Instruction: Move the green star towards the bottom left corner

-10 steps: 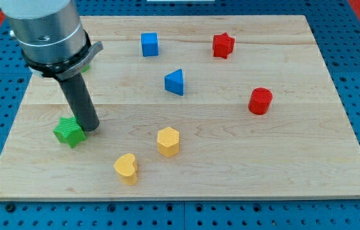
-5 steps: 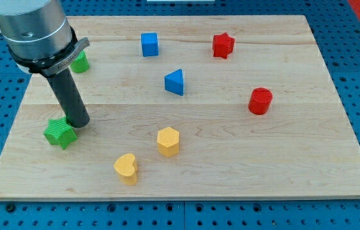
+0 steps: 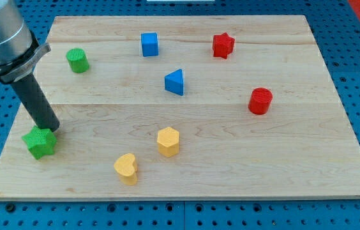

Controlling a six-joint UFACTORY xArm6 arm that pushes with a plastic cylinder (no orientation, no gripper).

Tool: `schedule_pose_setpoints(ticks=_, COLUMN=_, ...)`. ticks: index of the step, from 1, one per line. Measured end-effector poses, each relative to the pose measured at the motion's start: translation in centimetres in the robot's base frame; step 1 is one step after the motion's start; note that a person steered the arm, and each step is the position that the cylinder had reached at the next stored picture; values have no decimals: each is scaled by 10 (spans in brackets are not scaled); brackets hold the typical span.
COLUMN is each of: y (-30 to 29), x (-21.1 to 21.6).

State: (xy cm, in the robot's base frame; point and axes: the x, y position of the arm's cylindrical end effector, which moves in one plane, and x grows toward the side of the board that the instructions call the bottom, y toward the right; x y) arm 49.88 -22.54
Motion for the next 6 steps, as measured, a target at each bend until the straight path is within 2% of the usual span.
schedule_pose_setpoints(ticks=6, y=-30, x=48)
